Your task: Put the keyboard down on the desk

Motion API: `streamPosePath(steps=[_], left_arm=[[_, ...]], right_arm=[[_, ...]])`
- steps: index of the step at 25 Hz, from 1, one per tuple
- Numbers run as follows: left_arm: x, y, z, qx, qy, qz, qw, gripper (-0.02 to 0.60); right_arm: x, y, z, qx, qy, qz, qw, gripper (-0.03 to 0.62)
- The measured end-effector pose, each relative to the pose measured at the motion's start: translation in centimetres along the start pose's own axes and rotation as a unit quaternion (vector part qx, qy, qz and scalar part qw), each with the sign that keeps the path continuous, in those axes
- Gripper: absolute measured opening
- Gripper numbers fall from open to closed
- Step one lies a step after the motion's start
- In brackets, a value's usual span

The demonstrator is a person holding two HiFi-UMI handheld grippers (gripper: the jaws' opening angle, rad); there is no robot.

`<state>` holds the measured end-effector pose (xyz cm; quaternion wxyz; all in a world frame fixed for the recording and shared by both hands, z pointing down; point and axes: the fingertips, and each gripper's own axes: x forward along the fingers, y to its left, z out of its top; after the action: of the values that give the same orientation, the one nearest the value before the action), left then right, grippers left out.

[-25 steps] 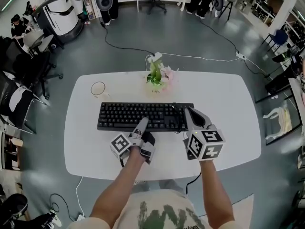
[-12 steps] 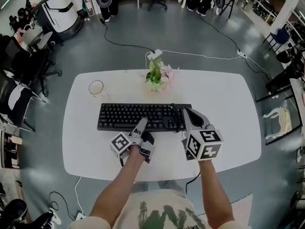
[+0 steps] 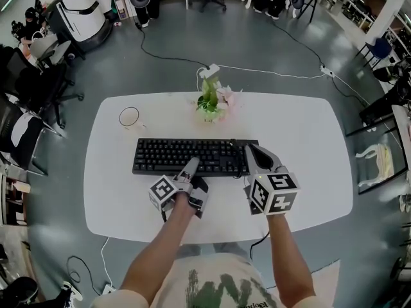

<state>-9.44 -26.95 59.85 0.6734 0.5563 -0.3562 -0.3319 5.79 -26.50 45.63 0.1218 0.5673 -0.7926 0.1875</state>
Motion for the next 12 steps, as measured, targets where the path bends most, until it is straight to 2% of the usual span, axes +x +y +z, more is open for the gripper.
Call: streamPosePath(steps=[12], left_arm=[[-0.06,0.6,-0.14,-0.009,0.005,0.034,0.9994,0.101]], right_arm=[[0.18,0.2,-0.52,-0.001,0.009,0.003,1.0,0.0]])
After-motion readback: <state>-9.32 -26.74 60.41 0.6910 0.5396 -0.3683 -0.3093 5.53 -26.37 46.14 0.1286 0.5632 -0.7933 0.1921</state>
